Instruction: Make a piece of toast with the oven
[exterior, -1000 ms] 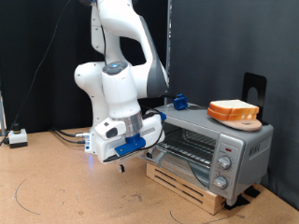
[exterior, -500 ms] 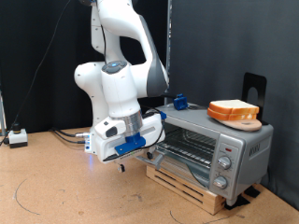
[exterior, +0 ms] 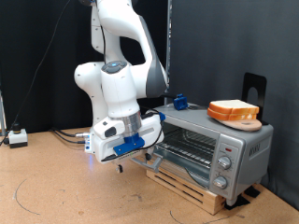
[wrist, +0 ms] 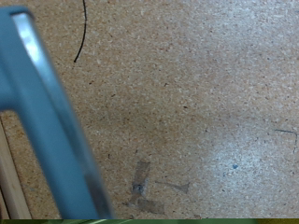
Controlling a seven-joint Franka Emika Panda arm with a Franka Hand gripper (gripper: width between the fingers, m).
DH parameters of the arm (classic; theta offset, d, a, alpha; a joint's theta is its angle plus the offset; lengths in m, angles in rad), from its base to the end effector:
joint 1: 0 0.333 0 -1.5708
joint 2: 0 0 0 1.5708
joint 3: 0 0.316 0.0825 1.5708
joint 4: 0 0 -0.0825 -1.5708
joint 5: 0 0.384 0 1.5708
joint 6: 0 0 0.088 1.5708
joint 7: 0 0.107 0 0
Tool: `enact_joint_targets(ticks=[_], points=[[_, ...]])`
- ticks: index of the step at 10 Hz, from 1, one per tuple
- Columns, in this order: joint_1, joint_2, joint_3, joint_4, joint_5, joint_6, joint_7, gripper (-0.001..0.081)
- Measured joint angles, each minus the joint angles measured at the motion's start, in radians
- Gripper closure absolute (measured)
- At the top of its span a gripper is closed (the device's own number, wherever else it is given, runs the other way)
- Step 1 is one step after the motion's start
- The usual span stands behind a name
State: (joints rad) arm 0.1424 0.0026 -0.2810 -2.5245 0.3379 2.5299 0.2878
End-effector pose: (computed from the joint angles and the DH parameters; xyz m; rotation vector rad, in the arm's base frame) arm 0.4550 -0.0671 0.2755 -2.7681 1.0161 0.0169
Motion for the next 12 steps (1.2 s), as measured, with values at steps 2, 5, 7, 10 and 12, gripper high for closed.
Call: enact_joint_targets(ticks=[2, 5, 7, 10, 12], points=[[-0.001, 0.011, -0.002, -0.003, -0.017, 0.026, 0.005, -0.0003], [-0.004, 0.075, -0.014, 0.001, -0.086, 0.101, 0.066, -0.0003], [-0.004, 0.146, -0.027, 0.021, -0.118, 0.119, 0.129, -0.0003], [-0.005, 0.252, -0.024, 0.060, -0.094, 0.158, 0.131, -0.0003], [-0.006, 0.303, -0.021, 0.075, -0.079, 0.191, 0.122, -0.0003]])
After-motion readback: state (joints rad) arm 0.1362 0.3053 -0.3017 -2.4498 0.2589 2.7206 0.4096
